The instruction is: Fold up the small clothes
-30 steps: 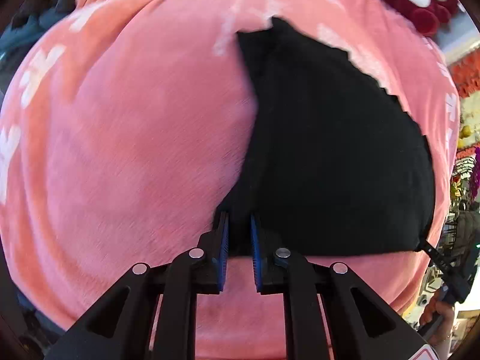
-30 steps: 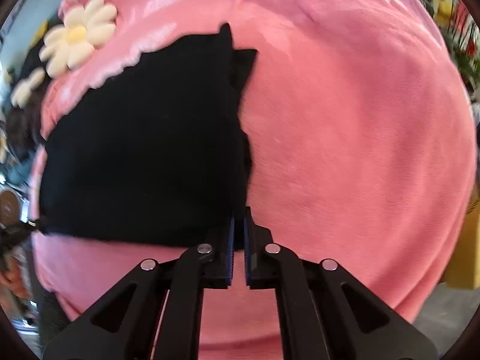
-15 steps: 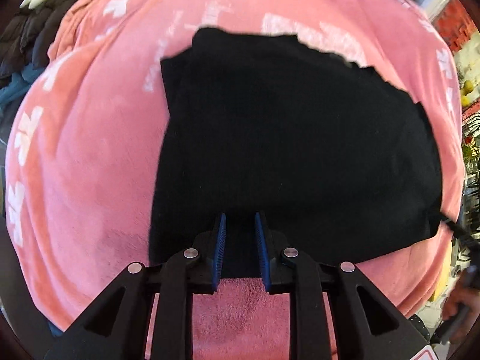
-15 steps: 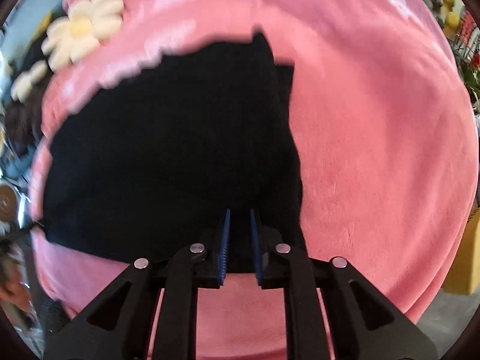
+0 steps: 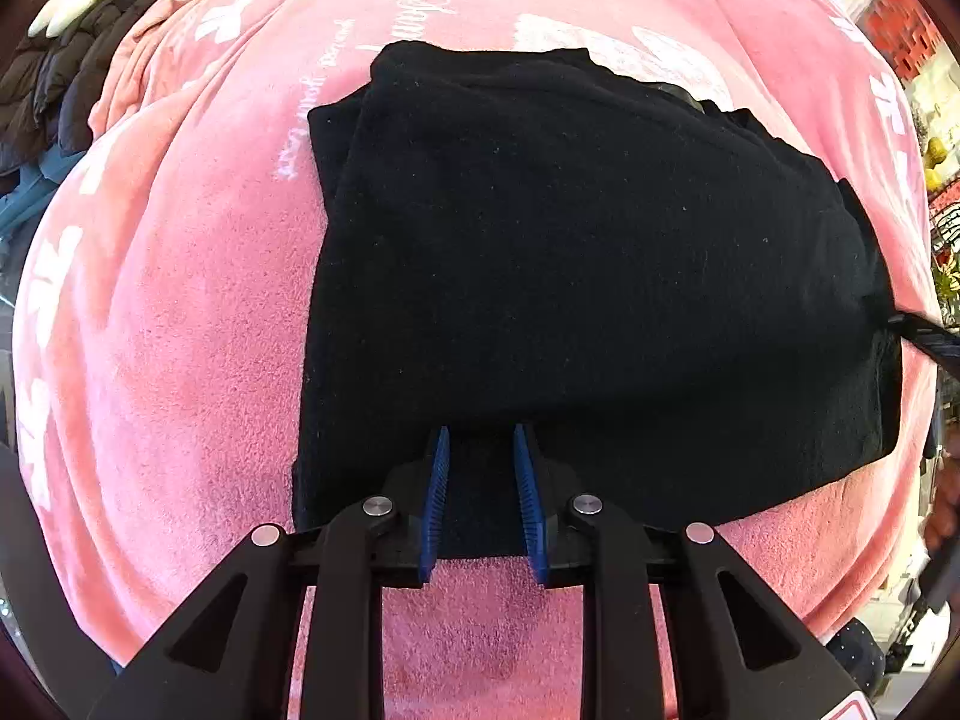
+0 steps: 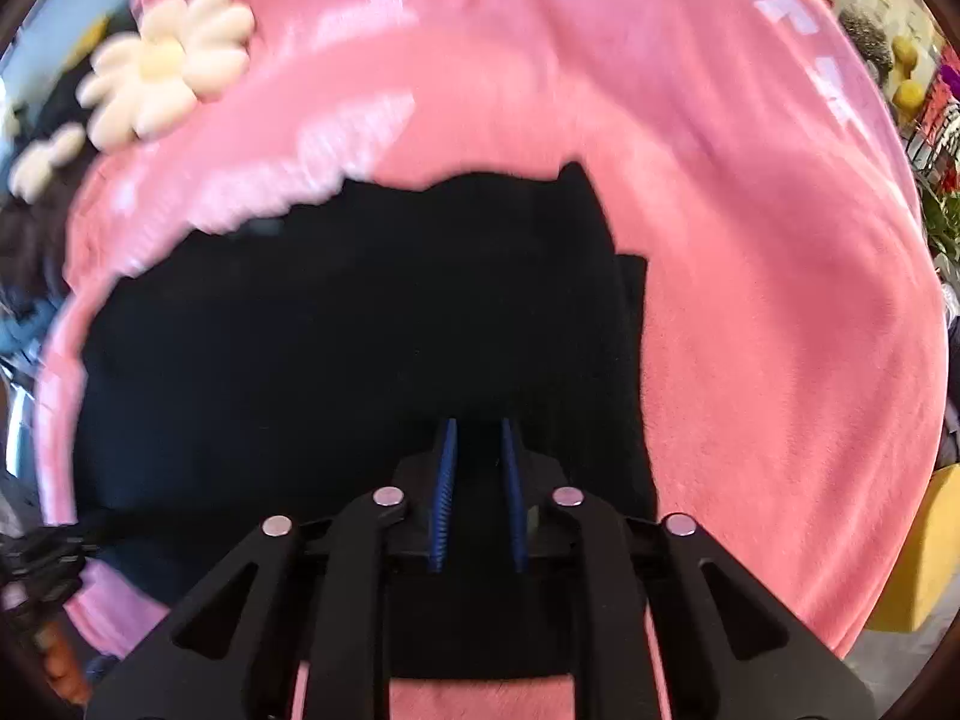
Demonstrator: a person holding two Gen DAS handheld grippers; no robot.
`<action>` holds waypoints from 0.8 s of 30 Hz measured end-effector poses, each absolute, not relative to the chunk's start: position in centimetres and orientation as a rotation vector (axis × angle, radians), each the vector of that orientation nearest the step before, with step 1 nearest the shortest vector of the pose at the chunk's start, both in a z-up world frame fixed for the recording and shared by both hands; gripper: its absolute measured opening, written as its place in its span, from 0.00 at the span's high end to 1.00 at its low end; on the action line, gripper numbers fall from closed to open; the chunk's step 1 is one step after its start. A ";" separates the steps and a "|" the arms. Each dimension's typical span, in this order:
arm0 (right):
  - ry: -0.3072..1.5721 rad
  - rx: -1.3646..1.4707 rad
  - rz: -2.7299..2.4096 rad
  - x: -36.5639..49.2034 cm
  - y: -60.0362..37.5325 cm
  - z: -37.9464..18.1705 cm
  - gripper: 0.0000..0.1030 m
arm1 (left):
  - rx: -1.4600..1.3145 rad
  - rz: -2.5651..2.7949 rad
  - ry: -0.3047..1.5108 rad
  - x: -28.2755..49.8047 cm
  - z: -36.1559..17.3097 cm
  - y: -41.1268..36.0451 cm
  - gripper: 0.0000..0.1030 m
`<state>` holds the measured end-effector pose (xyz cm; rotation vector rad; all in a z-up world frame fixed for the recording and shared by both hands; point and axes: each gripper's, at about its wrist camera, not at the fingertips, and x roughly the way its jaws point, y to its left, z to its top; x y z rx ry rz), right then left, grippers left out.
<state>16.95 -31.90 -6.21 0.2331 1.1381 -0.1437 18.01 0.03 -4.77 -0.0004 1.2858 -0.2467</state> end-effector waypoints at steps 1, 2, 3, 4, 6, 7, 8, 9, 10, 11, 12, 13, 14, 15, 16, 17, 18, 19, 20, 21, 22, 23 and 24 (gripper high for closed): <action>1.131 0.246 -0.153 17.6 -32.2 -5.6 0.85 | 0.000 -0.247 1.290 18.0 -4.7 0.0 0.79; 1.116 0.254 -0.144 17.6 -32.1 -4.6 0.83 | -0.001 -0.251 1.289 17.9 -4.3 -0.1 0.79; 1.083 0.259 -0.132 17.7 -32.0 -3.6 0.83 | -0.004 -0.261 1.279 18.0 -3.9 -0.2 0.79; 1.050 0.264 -0.118 17.9 -31.9 -2.6 0.83 | -0.014 -0.278 1.253 18.1 -3.0 -0.2 0.79; 1.034 0.285 -0.074 18.6 -31.4 -1.7 0.83 | -0.032 -0.309 1.210 19.0 -1.7 -0.7 0.78; 1.027 0.298 -0.048 19.2 -31.1 -1.5 0.83 | -0.061 -0.331 1.182 20.0 -0.9 -1.1 0.75; 1.033 0.293 -0.027 20.0 -30.5 -1.6 0.83 | -0.083 -0.338 1.165 21.2 -0.5 -1.8 0.68; 1.046 0.270 -0.016 21.0 -30.4 -2.3 0.83 | -0.091 -0.347 1.155 22.5 -0.4 -2.5 0.63; 1.061 0.240 -0.014 21.7 -29.7 -3.2 0.83 | -0.081 -0.349 1.153 23.5 -0.6 -3.0 0.62; 1.090 0.200 -0.021 22.7 -29.7 -4.3 0.84 | -0.049 -0.309 1.158 24.9 -1.4 -3.7 0.61; 1.113 0.161 -0.053 23.0 -29.8 -5.1 0.86 | -0.023 -0.275 1.171 26.1 -2.3 -3.9 0.61; 1.121 0.137 -0.101 23.0 -30.6 -5.7 0.87 | -0.011 -0.257 1.187 26.8 -3.1 -3.9 0.61; 1.111 0.189 -0.117 22.5 -31.9 -5.5 0.88 | -0.024 -0.243 1.200 27.7 -4.0 -3.4 0.57; 1.099 0.250 -0.136 22.3 -33.1 -5.0 0.88 | -0.056 -0.247 1.186 27.8 -4.0 -2.8 0.57; 1.079 0.276 -0.155 21.8 -33.9 -4.2 0.86 | -0.067 -0.240 1.184 28.0 -3.8 -2.4 0.57; 1.054 0.274 -0.149 21.2 -34.2 -3.6 0.82 | -0.076 -0.234 1.187 28.2 -3.7 -1.9 0.57; 1.050 0.247 -0.128 20.9 -34.1 -3.6 0.82 | -0.095 -0.235 1.188 28.2 -3.8 -1.4 0.57; 1.066 0.212 -0.132 20.8 -34.1 -4.2 0.82 | -0.111 -0.236 1.189 28.3 -3.9 -1.1 0.57; 1.129 0.145 -0.177 20.6 -34.4 -6.1 0.82 | -0.126 -0.242 1.186 28.2 -4.1 -0.8 0.57; 1.108 0.163 -0.171 20.0 -35.1 -6.4 0.81 | -0.145 -0.240 1.179 27.8 -3.8 -0.4 0.58; 1.095 0.181 -0.186 19.3 -35.6 -5.8 0.77 | -0.166 -0.236 1.179 27.5 -3.6 0.0 0.58; 1.094 0.192 -0.211 18.3 -36.0 -5.0 0.77 | -0.196 -0.235 1.184 27.0 -3.3 0.6 0.58; 1.076 0.209 -0.210 17.2 -36.3 -4.3 0.76 | -0.239 -0.242 1.190 26.2 -2.9 1.6 0.58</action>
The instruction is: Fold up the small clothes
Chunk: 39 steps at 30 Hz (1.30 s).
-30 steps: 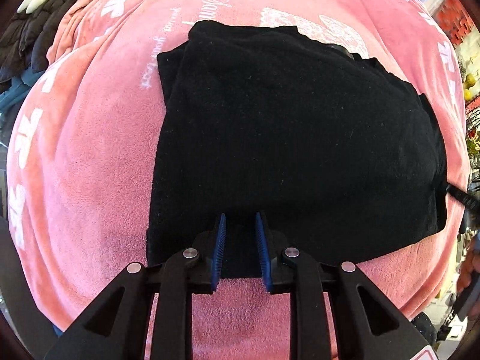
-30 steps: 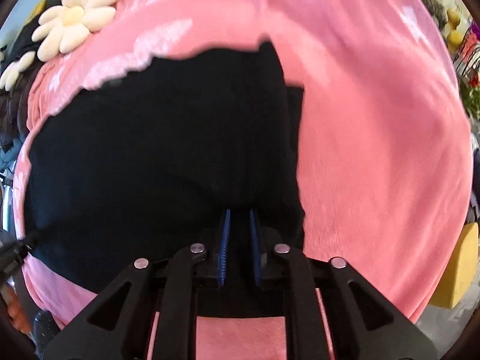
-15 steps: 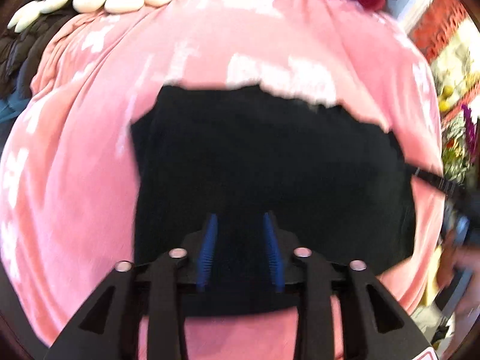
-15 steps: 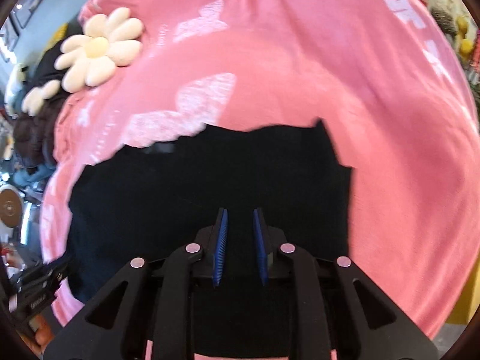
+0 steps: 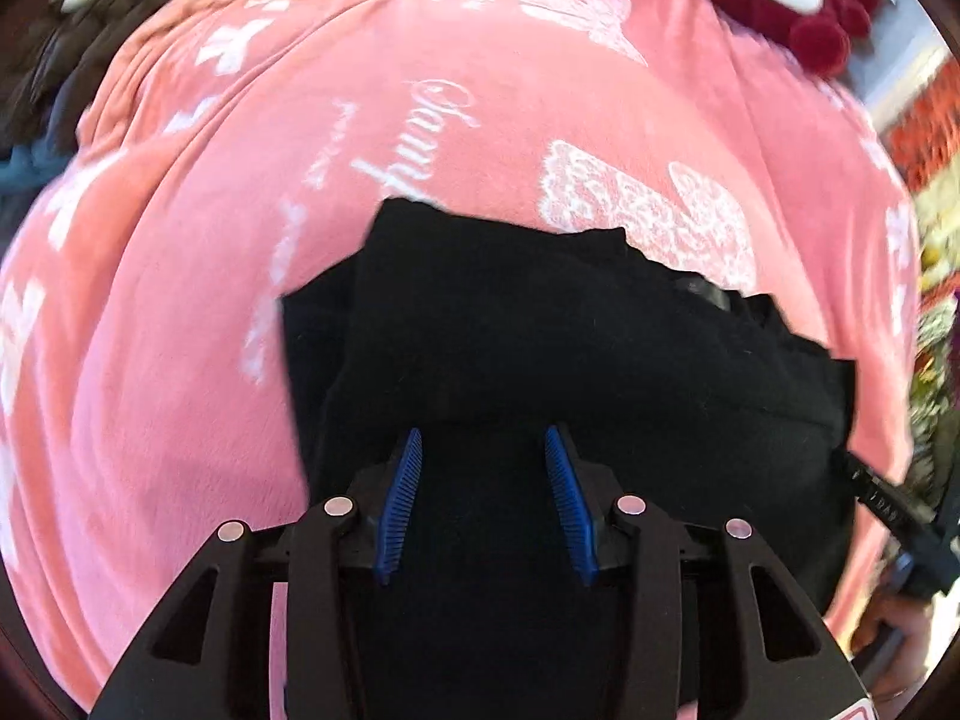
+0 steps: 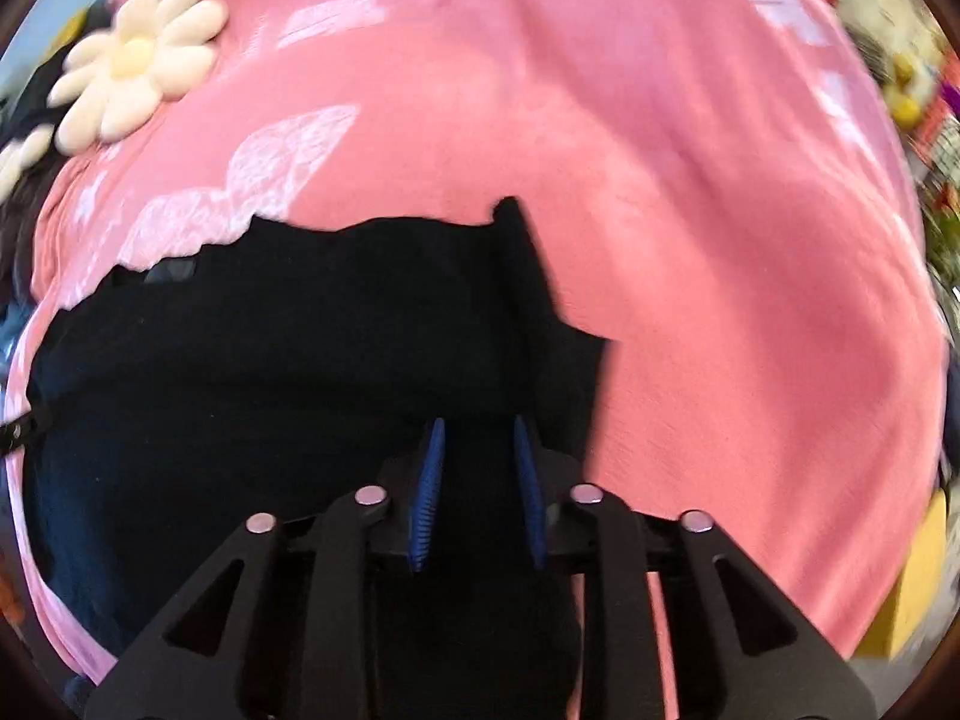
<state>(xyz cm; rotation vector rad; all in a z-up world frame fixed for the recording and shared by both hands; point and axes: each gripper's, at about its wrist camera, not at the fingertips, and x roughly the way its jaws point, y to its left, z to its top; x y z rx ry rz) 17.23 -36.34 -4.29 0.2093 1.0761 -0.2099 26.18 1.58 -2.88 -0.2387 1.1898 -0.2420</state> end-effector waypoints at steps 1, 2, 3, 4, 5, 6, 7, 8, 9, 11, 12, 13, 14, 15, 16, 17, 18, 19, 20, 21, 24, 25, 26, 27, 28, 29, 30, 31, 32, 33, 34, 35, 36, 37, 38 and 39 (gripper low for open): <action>1.053 0.227 -0.198 15.7 -36.5 -3.5 0.72 | -0.262 -0.248 1.189 25.6 -2.8 2.1 0.58; 1.041 0.236 -0.189 14.4 -36.7 -3.1 0.59 | -0.280 -0.250 1.186 24.6 -2.5 3.1 0.58; 1.036 0.243 -0.186 12.7 -36.7 -2.9 0.50 | -0.286 -0.244 1.188 23.3 -2.3 4.0 0.55; 1.039 0.251 -0.187 11.1 -36.8 -3.0 0.42 | -0.289 -0.239 1.193 22.5 -2.4 4.5 0.53; 1.048 0.265 -0.184 9.6 -37.0 -3.3 0.40 | -0.306 -0.233 1.201 21.3 -2.7 5.4 0.50; 1.063 0.282 -0.179 8.6 -37.3 -3.9 0.39 | -0.336 -0.219 1.216 20.2 -3.3 6.3 0.48; 1.080 0.304 -0.174 8.0 -37.4 -4.8 0.36 | -0.363 -0.208 1.226 19.4 -3.6 7.0 0.48; 1.097 0.325 -0.172 7.6 -37.7 -5.6 0.34 | -0.408 -0.197 1.243 18.5 -4.5 7.9 0.47; 1.123 0.381 -0.163 7.0 -38.0 -6.8 0.33 | -0.436 -0.184 1.259 18.1 -5.2 8.4 0.47; 1.147 0.472 -0.147 6.7 -38.4 -8.3 0.33 | -0.493 -0.171 1.295 17.3 -6.8 9.0 0.46; 1.154 0.496 -0.146 6.9 -38.5 -9.0 0.33 | -0.499 -0.167 1.273 17.1 -7.0 9.0 0.45; 1.149 0.505 -0.158 7.1 -38.4 -9.4 0.32 | -0.492 -0.170 1.261 17.1 -7.0 8.8 0.44; 1.130 0.509 -0.153 7.2 -38.1 -9.1 0.43 | -0.468 -0.170 1.262 17.2 -6.9 8.3 0.44; 1.133 0.534 -0.118 7.5 -37.8 -8.9 0.60 | -0.450 -0.177 1.270 17.3 -6.7 8.0 0.56; 1.144 0.565 -0.095 7.7 -37.8 -8.4 0.93 | -0.455 -0.208 1.278 17.5 -6.4 7.8 0.78; 1.132 0.557 -0.083 7.8 -37.8 -7.2 0.93 | -0.487 -0.268 1.312 17.7 -6.1 7.7 0.96; 1.115 0.521 -0.074 7.8 -37.5 -6.1 0.93 | -0.511 -0.288 1.315 17.7 -5.3 8.0 0.96; 1.094 0.458 -0.074 7.4 -37.4 -4.5 0.93 | -0.499 -0.297 1.311 17.5 -4.6 8.1 0.96; 1.082 0.426 -0.075 6.8 -37.6 -3.6 0.93 | -0.462 -0.302 1.305 17.4 -3.7 8.3 0.96; 1.088 0.408 -0.080 6.3 -38.0 -3.7 0.93 | -0.447 -0.300 1.306 17.2 -3.4 8.4 0.96; 1.229 0.315 -0.171 6.2 -38.9 -8.5 0.94 | -0.443 -0.251 1.375 17.1 -6.1 8.8 0.93; 1.238 0.330 -0.182 5.9 -39.2 -9.3 0.94 | -0.446 -0.239 1.406 17.2 -7.4 8.7 0.92; 1.204 0.366 -0.191 5.2 -39.6 -8.9 0.93 | -0.461 -0.223 1.401 17.1 -7.9 8.9 0.87; 1.186 0.388 -0.197 4.8 -39.7 -8.4 0.92 | -0.471 -0.209 1.392 17.1 -7.7 9.0 0.87; 1.141 0.408 -0.208 3.9 -39.8 -7.4 0.91 | -0.456 -0.199 1.390 17.1 -7.4 8.8 0.86; 1.098 0.424 -0.210 3.1 -39.6 -6.5 0.89 | -0.433 -0.188 1.386 17.0 -7.0 8.5 0.84; 1.076 0.431 -0.200 2.6 -39.2 -6.0 0.89 | -0.414 -0.182 1.382 16.9 -6.8 8.3 0.81; 1.061 0.423 -0.187 2.1 -38.5 -5.4 0.89 | -0.372 -0.178 1.377 16.8 -6.6 7.9 0.80; 1.058 0.391 -0.179 2.0 -37.5 -5.0 0.88 | -0.334 -0.167 1.380 16.7 -6.6 7.5 0.77; 1.054 0.362 -0.166 2.0 -36.8 -4.8 0.88 | -0.314 -0.163 1.382 16.7 -6.7 7.1 0.76; 1.049 0.312 -0.148 2.2 -35.5 -4.5 0.88 | -0.300 -0.161 1.381 16.6 -6.7 7.0 0.75; 1.045 0.257 -0.138 2.8 -34.2 -4.3 0.87 | -0.290 -0.156 1.380 16.7 -6.7 6.7 0.74; 1.043 0.217 -0.131 3.4 -33.2 -4.2 0.84 | -0.281 -0.154 1.380 16.8 -6.5 6.4 0.72; 1.037 0.176 -0.129 3.9 -32.3 -4.2 0.79 | -0.281 -0.155 1.381 16.8 -6.6 6.6 0.71; 1.029 0.151 -0.129 4.6 -31.6 -4.4 0.76 | -0.284 -0.156 1.384 16.9 -6.6 6.5 0.68; 1.029 0.144 -0.124 5.2 -31.2 -4.6 0.75 | -0.283 -0.156 1.385 16.9 -6.6 6.5 0.66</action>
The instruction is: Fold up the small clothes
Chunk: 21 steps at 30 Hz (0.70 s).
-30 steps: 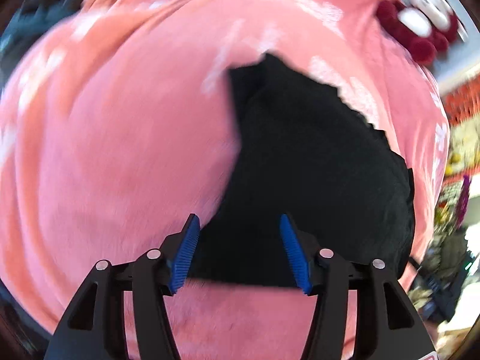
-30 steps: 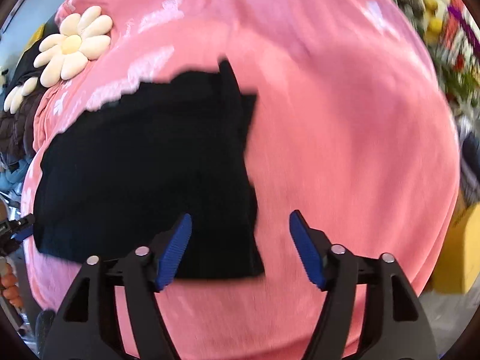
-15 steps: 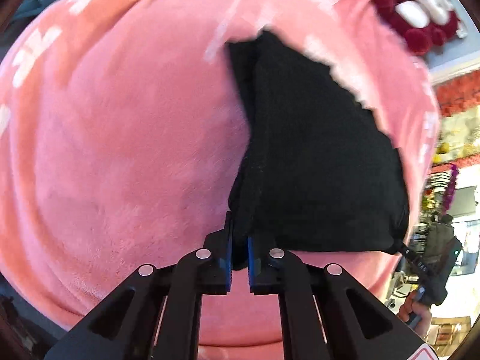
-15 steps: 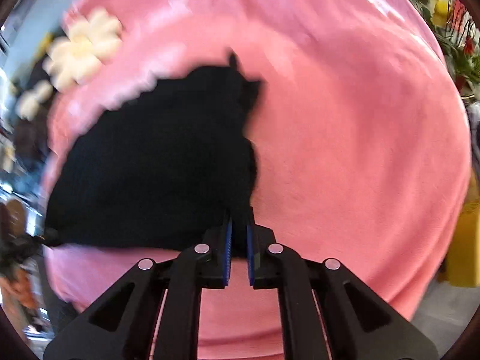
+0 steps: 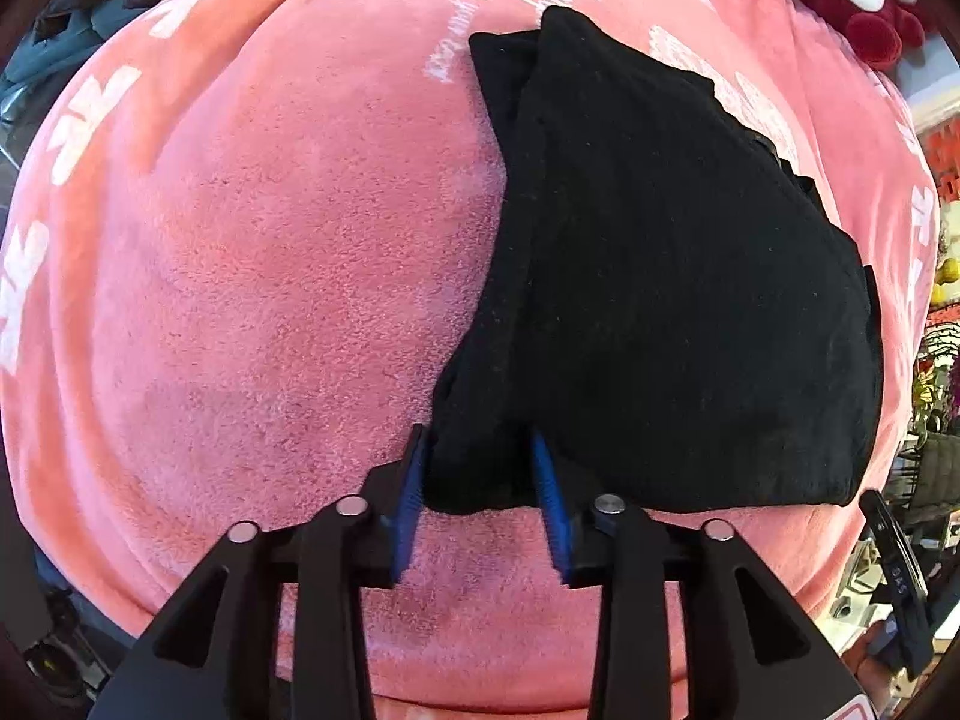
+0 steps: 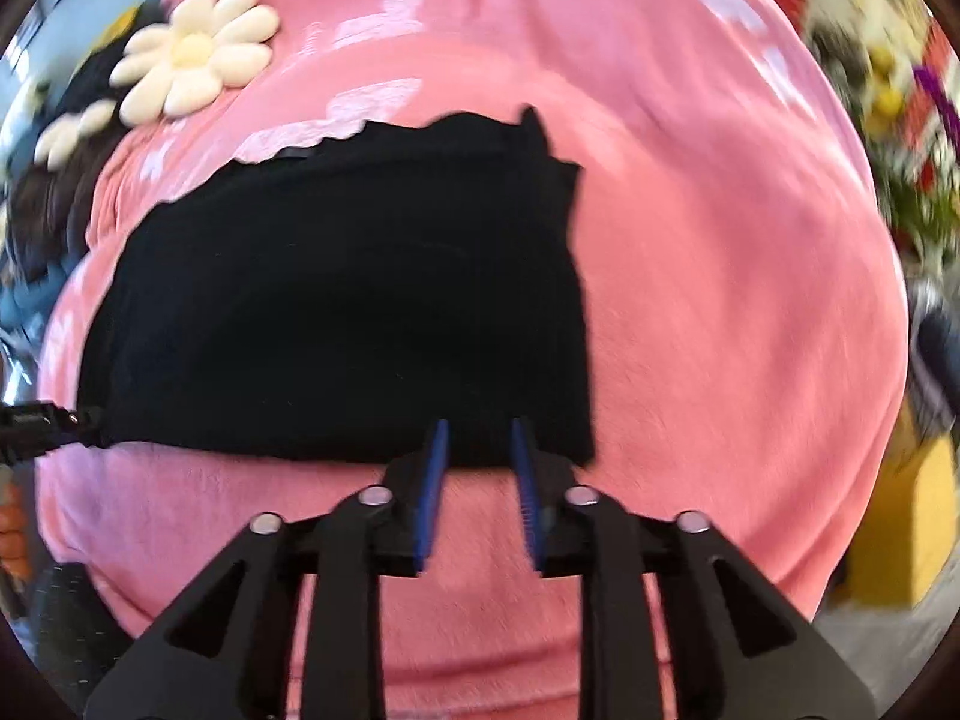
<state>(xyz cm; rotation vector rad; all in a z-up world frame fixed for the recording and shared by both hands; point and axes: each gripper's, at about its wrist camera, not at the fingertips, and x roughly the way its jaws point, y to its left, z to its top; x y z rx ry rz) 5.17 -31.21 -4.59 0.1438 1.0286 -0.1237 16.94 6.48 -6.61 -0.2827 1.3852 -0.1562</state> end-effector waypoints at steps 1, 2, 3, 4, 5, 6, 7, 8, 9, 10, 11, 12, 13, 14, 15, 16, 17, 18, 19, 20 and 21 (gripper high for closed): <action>1.032 0.146 -0.119 5.4 -31.3 -4.9 0.75 | -0.278 -0.155 1.387 17.0 -6.6 6.3 0.65; 1.037 0.156 -0.121 6.1 -31.2 -5.2 0.75 | -0.277 -0.155 1.390 17.1 -6.6 6.2 0.64; 1.042 0.161 -0.124 6.5 -31.2 -5.3 0.75 | -0.278 -0.155 1.393 17.2 -6.6 6.2 0.63; 1.051 0.167 -0.134 7.0 -31.1 -5.5 0.75 | -0.284 -0.157 1.395 17.3 -6.6 6.1 0.62; 1.055 0.171 -0.141 7.3 -31.0 -5.6 0.75 | -0.290 -0.158 1.397 17.7 -6.8 5.5 0.59; 1.055 0.173 -0.145 7.5 -30.8 -5.6 0.74 | -0.301 -0.163 1.398 17.8 -6.8 5.5 0.54; 1.056 0.177 -0.150 7.4 -30.9 -5.8 0.69 | -0.315 -0.167 1.397 17.8 -6.8 5.5 0.52; 1.059 0.185 -0.154 7.3 -31.0 -6.0 0.62 | -0.348 -0.175 1.393 17.9 -6.8 5.6 0.45; 1.062 0.191 -0.154 7.5 -30.9 -6.2 0.60 | -0.403 -0.185 1.387 17.9 -7.0 5.8 0.36; 1.063 0.199 -0.154 7.3 -31.1 -6.5 0.59 | -0.448 -0.191 1.380 18.1 -7.2 5.8 0.33; 1.064 0.210 -0.155 7.1 -31.2 -6.7 0.59 | -0.511 -0.184 1.371 18.4 -7.4 6.1 0.32; 1.063 0.228 -0.153 6.8 -31.5 -6.9 0.59 | -0.561 -0.175 1.366 18.5 -7.6 6.4 0.32; 1.056 0.249 -0.151 6.5 -31.8 -6.9 0.59 | -0.601 -0.170 1.360 18.6 -7.7 6.7 0.32; 1.043 0.270 -0.146 6.2 -32.1 -7.0 0.59 | -0.657 -0.164 1.344 18.7 -7.7 7.2 0.36; 1.031 0.283 -0.145 5.9 -32.3 -6.9 0.59 | -0.704 -0.162 1.326 18.8 -7.7 7.5 0.53; 1.023 0.289 -0.149 5.6 -32.4 -6.9 0.58 | -0.734 -0.168 1.315 18.9 -7.8 7.8 0.69; 1.018 0.296 -0.150 5.4 -32.5 -6.8 0.55 | -0.761 -0.179 1.318 19.0 -7.9 7.9 0.96; 1.012 0.308 -0.142 5.0 -32.7 -6.8 0.53 | -0.779 -0.180 1.319 19.0 -7.8 8.1 0.96; 1.008 0.318 -0.136 4.7 -32.8 -6.8 0.49 | -0.772 -0.173 1.285 19.0 -6.8 8.1 0.96; 1.002 0.324 -0.131 4.4 -32.8 -6.8 0.47 | -0.737 -0.186 1.259 19.0 -5.6 7.7 0.96; 0.993 0.334 -0.118 4.0 -33.0 -6.9 0.46 | -0.675 -0.204 1.219 19.1 -3.8 6.7 0.96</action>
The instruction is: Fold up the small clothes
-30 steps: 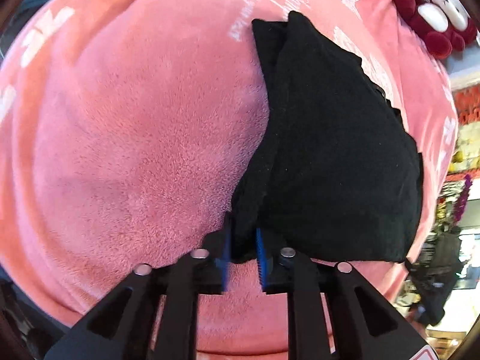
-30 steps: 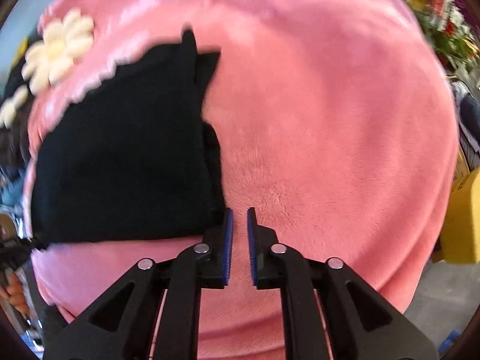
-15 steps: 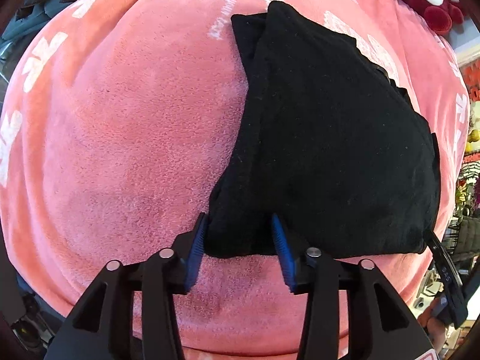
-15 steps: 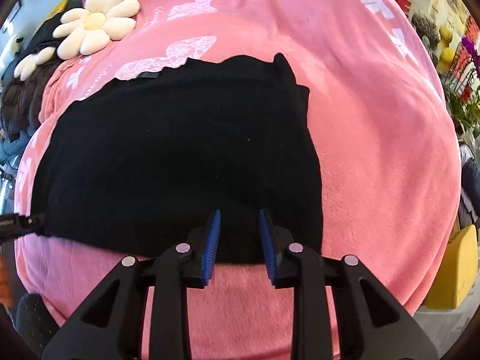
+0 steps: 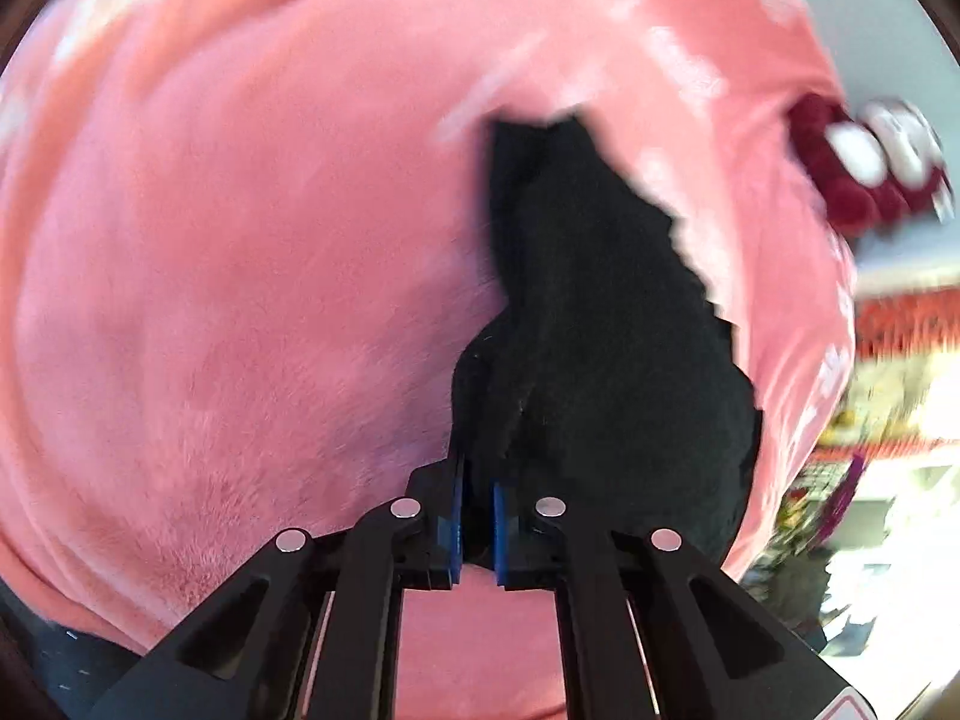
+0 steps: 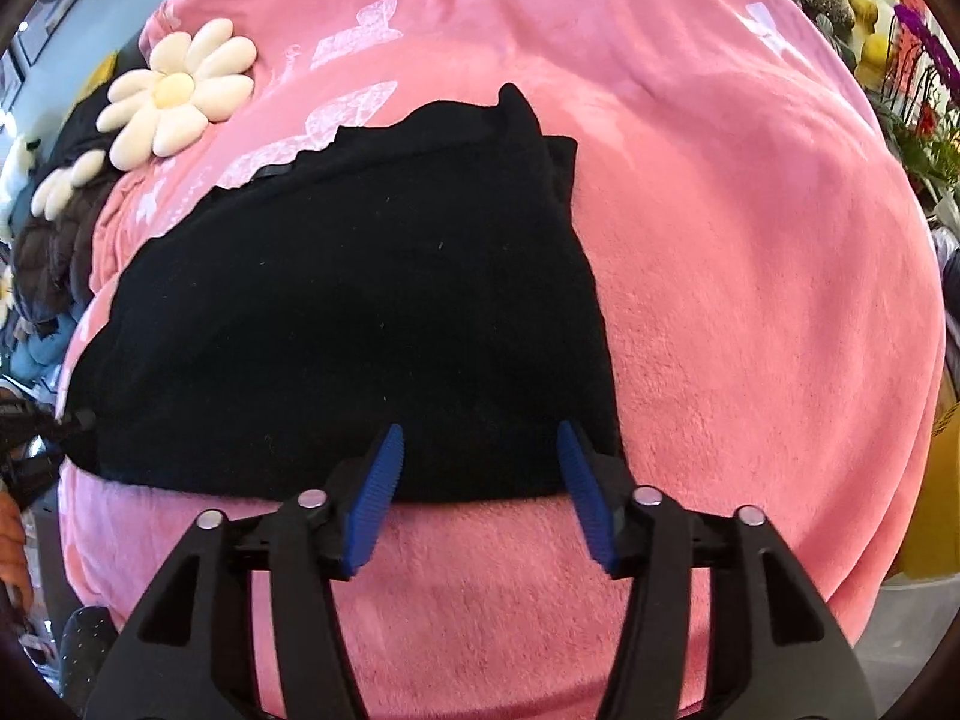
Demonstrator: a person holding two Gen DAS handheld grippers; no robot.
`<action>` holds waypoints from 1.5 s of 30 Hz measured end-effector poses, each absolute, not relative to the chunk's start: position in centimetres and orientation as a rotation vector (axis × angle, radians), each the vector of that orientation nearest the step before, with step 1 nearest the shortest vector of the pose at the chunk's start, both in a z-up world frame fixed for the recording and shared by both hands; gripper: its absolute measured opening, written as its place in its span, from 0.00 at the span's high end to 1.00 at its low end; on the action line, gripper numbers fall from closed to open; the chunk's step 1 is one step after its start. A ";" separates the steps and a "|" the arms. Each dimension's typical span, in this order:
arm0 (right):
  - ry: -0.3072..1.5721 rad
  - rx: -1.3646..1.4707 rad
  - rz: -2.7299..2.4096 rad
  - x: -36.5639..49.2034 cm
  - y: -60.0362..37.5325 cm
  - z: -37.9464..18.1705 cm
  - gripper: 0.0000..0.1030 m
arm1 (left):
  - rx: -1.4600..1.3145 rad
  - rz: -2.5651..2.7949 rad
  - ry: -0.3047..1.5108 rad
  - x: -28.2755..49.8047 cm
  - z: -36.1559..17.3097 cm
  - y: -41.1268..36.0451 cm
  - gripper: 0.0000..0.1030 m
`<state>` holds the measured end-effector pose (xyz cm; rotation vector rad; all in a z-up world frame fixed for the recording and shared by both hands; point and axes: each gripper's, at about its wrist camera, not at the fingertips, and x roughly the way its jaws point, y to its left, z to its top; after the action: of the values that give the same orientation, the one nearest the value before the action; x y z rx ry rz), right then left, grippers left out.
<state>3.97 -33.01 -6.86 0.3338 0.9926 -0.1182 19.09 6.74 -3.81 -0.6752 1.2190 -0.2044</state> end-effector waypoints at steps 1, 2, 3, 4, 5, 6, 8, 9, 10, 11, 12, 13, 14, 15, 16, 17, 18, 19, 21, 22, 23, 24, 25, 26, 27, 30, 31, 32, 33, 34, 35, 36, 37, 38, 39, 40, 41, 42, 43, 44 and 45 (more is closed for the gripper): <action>0.988 0.343 -0.112 3.7 -33.1 -7.0 0.42 | -0.640 -0.222 1.191 19.1 -2.5 5.9 0.96; 0.986 0.369 -0.104 3.3 -33.3 -7.2 0.39 | -0.601 -0.252 1.158 19.2 -0.6 4.7 0.96; 0.985 0.394 -0.095 3.2 -33.5 -7.4 0.38 | -0.558 -0.282 1.127 19.4 1.5 3.2 0.96; 0.982 0.426 -0.089 3.1 -33.8 -7.5 0.38 | -0.528 -0.307 1.103 19.4 3.0 2.0 0.96; 0.981 0.454 -0.088 3.0 -34.2 -7.7 0.38 | -0.489 -0.345 1.074 19.5 5.0 0.3 0.96; 0.980 0.478 -0.085 3.0 -34.5 -7.8 0.38 | -0.452 -0.382 1.049 19.6 6.7 -1.4 0.96; 0.965 0.549 -0.075 2.7 -35.4 -8.1 0.38 | -0.393 -0.457 1.021 19.3 9.4 -4.5 0.96; 0.952 0.581 -0.068 2.5 -35.7 -8.2 0.38 | -0.373 -0.490 1.016 19.1 10.2 -5.9 0.96; 0.943 0.604 -0.062 2.4 -36.0 -8.2 0.38 | -0.341 -0.536 1.009 18.8 11.2 -8.2 0.96; 0.935 0.631 -0.059 2.3 -36.3 -8.3 0.38 | -0.311 -0.575 1.007 18.4 11.9 -10.2 0.96; 0.931 0.648 -0.054 2.2 -36.5 -8.4 0.38 | -0.274 -0.621 1.009 17.9 12.2 -12.7 0.96; 0.924 0.668 -0.048 2.1 -36.7 -8.5 0.38 | -0.249 -0.643 1.016 17.6 12.2 -14.7 0.96; 0.914 0.693 -0.043 2.0 -37.0 -8.6 0.38 | -0.215 -0.668 1.031 17.2 11.9 -16.7 0.96; 0.908 0.711 -0.040 1.9 -37.1 -8.6 0.38 | -0.182 -0.688 1.047 16.7 11.3 -18.9 0.96; 0.905 0.724 -0.038 1.8 -37.3 -8.7 0.38 | -0.161 -0.703 1.068 16.4 10.3 -20.7 0.96; 0.900 0.738 -0.040 1.7 -37.5 -8.8 0.38 | -0.142 -0.714 1.092 16.0 9.3 -21.9 0.96; 0.896 0.753 -0.041 1.6 -37.7 -8.8 0.38 | -0.131 -0.714 1.114 15.8 8.4 -22.5 0.96; 0.890 0.775 -0.053 1.4 -38.1 -8.9 0.38 | -0.116 -0.709 1.148 15.7 6.9 -23.6 0.96; 0.872 0.849 -0.073 0.9 -39.4 -9.5 0.38 | -0.080 -0.669 1.207 15.4 3.6 -24.9 0.96; 0.860 0.889 -0.088 0.6 -40.2 -9.8 0.38 | -0.073 -0.654 1.234 15.5 2.4 -25.1 0.96; 0.846 0.924 -0.113 0.1 -41.0 -9.9 0.38 | -0.070 -0.640 1.264 15.2 1.2 -25.1 0.96; 0.837 0.944 -0.126 -0.2 -41.5 -10.0 0.38 | -0.080 -0.615 1.302 15.3 -0.3 -25.0 0.94; 0.826 0.963 -0.142 -0.7 -42.1 -9.8 0.38 | -0.094 -0.597 1.318 15.1 -0.7 -25.0 0.93; 0.834 0.953 -0.150 -0.9 -42.5 -9.4 0.37 | -0.096 -0.578 1.328 15.0 -0.8 -24.8 0.91; 0.840 0.933 -0.141 -0.9 -42.6 -8.9 0.36 | -0.081 -0.569 1.320 14.9 -0.4 -24.5 0.87; 0.829 0.903 -0.041 0.0 -42.5 -6.2 0.36 | 0.001 -0.539 1.247 14.0 2.0 -23.8 0.44; 0.842 0.882 0.003 0.9 -42.1 -5.4 0.34 | 0.011 -0.525 1.221 13.7 2.7 -23.5 0.40; 0.859 0.859 0.041 2.0 -41.7 -4.8 0.33 | 0.019 -0.520 1.191 13.5 3.4 -22.9 0.40; 0.873 0.849 0.069 3.0 -41.3 -4.5 0.32 | 0.025 -0.522 1.181 13.2 3.6 -22.4 0.40; 0.892 0.845 0.101 4.3 -40.9 -4.4 0.30 | 0.035 -0.520 1.182 13.1 3.9 -21.8 0.40; 0.918 0.849 0.122 5.6 -40.4 -4.6 0.30 | 0.037 -0.516 1.188 13.0 4.0 -21.2 0.40; 0.938 0.851 0.128 6.5 -40.1 -4.8 0.30 | 0.036 -0.512 1.196 13.0 3.9 -20.7 0.40; 0.962 0.842 0.126 7.8 -39.6 -5.3 0.30 | 0.029 -0.507 1.207 13.0 3.9 -20.1 0.40; 0.982 0.825 0.116 8.7 -39.1 -5.5 0.30 | 0.020 -0.502 1.217 13.0 3.8 -19.3 0.40; 1.005 0.800 0.106 9.6 -38.5 -5.7 0.30 | 0.014 -0.495 1.221 12.9 3.8 -18.5 0.40; 1.024 0.772 0.101 10.2 -37.9 -5.8 0.31 | 0.005 -0.484 1.225 13.0 3.6 -17.8 0.40; 1.038 0.749 0.103 10.6 -37.3 -6.0 0.38 | 0.004 -0.470 1.229 13.1 3.4 -17.2 0.40; 1.050 0.729 0.092 11.0 -36.6 -6.2 0.42 | 0.003 -0.461 1.232 13.1 3.3 -17.0 0.40; 1.060 0.712 0.079 10.7 -36.3 -6.4 0.46 | -0.001 -0.453 1.239 13.3 3.0 -16.2 0.40; 1.068 0.673 0.068 10.9 -35.7 -6.2 0.58 | -0.001 -0.447 1.245 13.4 2.8 -15.8 0.40; 1.072 0.634 0.062 11.0 -35.2 -6.0 0.69 | -0.002 -0.438 1.254 13.5 2.5 -15.4 0.40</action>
<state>11.02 -35.20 -5.97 0.6340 1.0715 0.0622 13.54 -15.36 2.52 -0.0016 1.2539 -0.4381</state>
